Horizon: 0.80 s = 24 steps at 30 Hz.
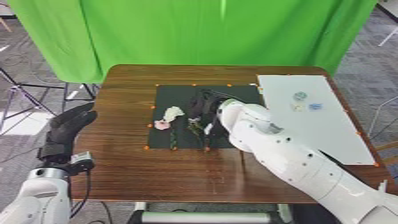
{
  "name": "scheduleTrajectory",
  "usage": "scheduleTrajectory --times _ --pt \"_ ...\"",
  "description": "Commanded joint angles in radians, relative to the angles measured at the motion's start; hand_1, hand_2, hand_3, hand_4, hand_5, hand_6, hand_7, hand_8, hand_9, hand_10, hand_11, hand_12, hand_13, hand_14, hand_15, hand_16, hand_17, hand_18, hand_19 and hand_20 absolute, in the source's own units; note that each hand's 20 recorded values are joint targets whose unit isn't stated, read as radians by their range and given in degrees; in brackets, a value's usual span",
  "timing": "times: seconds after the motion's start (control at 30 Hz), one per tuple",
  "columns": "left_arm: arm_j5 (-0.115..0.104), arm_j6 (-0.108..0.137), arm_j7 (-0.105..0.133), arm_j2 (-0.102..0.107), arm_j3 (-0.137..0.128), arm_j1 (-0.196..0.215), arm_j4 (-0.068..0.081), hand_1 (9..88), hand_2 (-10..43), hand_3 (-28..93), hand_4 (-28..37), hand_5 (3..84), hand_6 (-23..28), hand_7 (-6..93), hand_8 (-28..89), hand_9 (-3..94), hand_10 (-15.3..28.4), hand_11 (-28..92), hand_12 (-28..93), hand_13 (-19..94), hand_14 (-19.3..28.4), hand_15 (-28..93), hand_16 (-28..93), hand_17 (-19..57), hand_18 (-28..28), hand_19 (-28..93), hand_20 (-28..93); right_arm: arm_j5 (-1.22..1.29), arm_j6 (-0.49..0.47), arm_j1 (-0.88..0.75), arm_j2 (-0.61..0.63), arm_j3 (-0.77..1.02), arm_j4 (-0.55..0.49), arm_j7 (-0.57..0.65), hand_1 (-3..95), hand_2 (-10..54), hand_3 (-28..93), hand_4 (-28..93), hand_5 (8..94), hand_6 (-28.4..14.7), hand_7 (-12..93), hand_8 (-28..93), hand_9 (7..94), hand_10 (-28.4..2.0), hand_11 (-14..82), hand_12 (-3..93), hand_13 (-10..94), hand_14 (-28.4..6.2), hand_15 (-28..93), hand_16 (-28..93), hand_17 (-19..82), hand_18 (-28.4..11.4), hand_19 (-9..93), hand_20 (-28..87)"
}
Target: Arrange flowers
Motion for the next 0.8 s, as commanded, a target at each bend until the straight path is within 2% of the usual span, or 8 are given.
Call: scheduleTrajectory --times 0.03,0.3,0.47,0.53,0.6,0.73,0.8 --pt "-0.005 -0.016 -0.005 -0.002 -0.009 0.01 -0.002 35.8 10.5 66 -16.5 43.7 2.2 16.8 -10 46.5 13.9 22 7 38 16.2 15 -4 7.4 10.6 11 13 0.013 -0.011 0.019 0.012 0.029 -0.019 -0.003 44.3 -9.5 63 -15 62.5 1.9 16 -6 78.5 -13.4 14.0 19.6 92 -1.4 61 33 61 -15.7 93 57" --pt "-0.004 -0.015 -0.004 0.002 -0.008 0.006 -0.001 35.9 9.6 66 -16.5 43.7 2.2 16.9 -10 46.5 13.9 22 7 38 16.3 14 -3 7.3 10.6 11 13 0.023 -0.023 0.034 0.019 0.056 -0.028 -0.006 42.6 -9.5 63 -15 61.8 1.7 15 -7 77.8 -13.5 13.4 19.2 92 -1.6 61 33 60 -15.8 93 57" --pt "-0.004 -0.012 -0.005 0.004 -0.009 0.009 -0.006 35.8 9.4 66 -16.4 43.7 2.2 16.8 -10 46.5 13.9 22 7 38 16.2 14 -3 7.3 10.7 11 13 0.006 0.013 0.058 0.062 0.091 -0.047 -0.008 41.7 -9.5 62 -15 60.9 1.3 15 -7 77.1 -13.7 12.9 18.9 92 -1.8 61 33 60 -16.0 93 57" --pt "-0.003 -0.014 -0.005 0.004 -0.009 0.008 -0.004 35.8 9.4 66 -16.5 43.7 2.1 16.8 -10 46.5 13.8 22 7 38 16.3 14 -3 7.3 10.7 11 13 -0.042 0.02 0.067 0.103 0.111 -0.058 -0.015 40.3 -9.5 62 -15 59.7 0.5 15 -6 75.1 -14.4 12.5 19.2 91 -2.2 61 33 59 -16.4 93 57" --pt "-0.003 -0.009 -0.003 0.002 -0.014 0.015 -0.007 35.8 9.4 66 -16.5 43.7 2.1 16.9 -10 46.5 13.9 22 7 38 16.2 14 -3 7.3 10.7 11 13 -0.096 0.065 0.072 0.15 0.118 -0.064 -0.012 37.4 -9.5 62 -14 57.8 -0.4 14 -6 70.7 -15.2 11.6 19.5 89 -2.9 61 33 57 -17.2 93 57" --pt "-0.007 0.004 -0.002 -0.006 -0.034 0.046 -0.02 35.9 9.3 66 -16.5 43.7 2.0 16.9 -10 46.5 13.8 22 7 38 16.2 14 -3 7.3 10.7 11 13 -0.185 0.123 0.054 0.226 0.152 -0.064 0.009 33.2 -9.5 61 -14 56.4 -0.8 14 -5 65.6 -15.8 10.1 20.1 86 -3.6 62 33 55 -17.9 93 56" --pt "-0.009 0.003 -0.003 -0.011 -0.036 0.049 -0.02 35.9 9.3 66 -16.5 43.7 2.0 16.9 -10 46.5 13.8 22 7 38 16.2 14 -3 7.3 10.6 11 13 -0.213 0.125 0.034 0.26 0.17 -0.064 0.021 32.3 -9.5 61 -14 56.0 -1.0 14 -5 64.3 -15.9 9.9 20.5 86 -3.7 63 32 54 -18.0 93 56"
